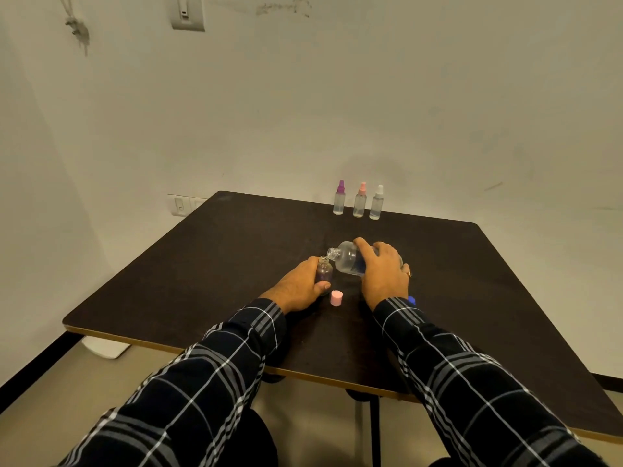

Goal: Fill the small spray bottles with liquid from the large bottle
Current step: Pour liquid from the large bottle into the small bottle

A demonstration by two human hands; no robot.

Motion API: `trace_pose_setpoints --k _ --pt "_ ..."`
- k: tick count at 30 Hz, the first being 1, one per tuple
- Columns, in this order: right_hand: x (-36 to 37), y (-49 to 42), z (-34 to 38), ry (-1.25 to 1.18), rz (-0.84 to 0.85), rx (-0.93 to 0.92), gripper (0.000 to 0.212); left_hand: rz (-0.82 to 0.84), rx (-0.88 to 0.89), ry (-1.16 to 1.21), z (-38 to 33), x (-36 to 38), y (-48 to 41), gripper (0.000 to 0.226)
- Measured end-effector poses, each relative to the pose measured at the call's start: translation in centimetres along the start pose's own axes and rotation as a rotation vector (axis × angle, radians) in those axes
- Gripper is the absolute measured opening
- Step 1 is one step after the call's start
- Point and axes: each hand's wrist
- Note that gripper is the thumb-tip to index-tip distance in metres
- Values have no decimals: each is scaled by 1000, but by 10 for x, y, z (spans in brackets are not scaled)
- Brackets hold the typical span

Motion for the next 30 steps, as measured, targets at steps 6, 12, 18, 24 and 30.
trace_pose_setpoints --k 6,12,18,24,30 --pt "-6 -1 2 44 -29 -32 72 6 -6 11 0 -1 -1 52" --pt "-12 -5 3 97 -3 -51 78 11 -8 7 -1 -1 -1 51" --pt "-11 -7 2 127 -20 -70 80 20 -16 6 0 -1 -2 52" --pt "-14 -8 3 142 -14 -88 79 15 -15 11 0 -1 -2 51" --pt "-13 -10 1 177 -29 -104 81 17 -13 6 0 0 -2 53"
Point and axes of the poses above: each hand's wrist, its own y-axis away from the middle knuckle, its own x-axis out of the palm, z = x × y, and after that the axes turned 4 degrees about z, right-handed
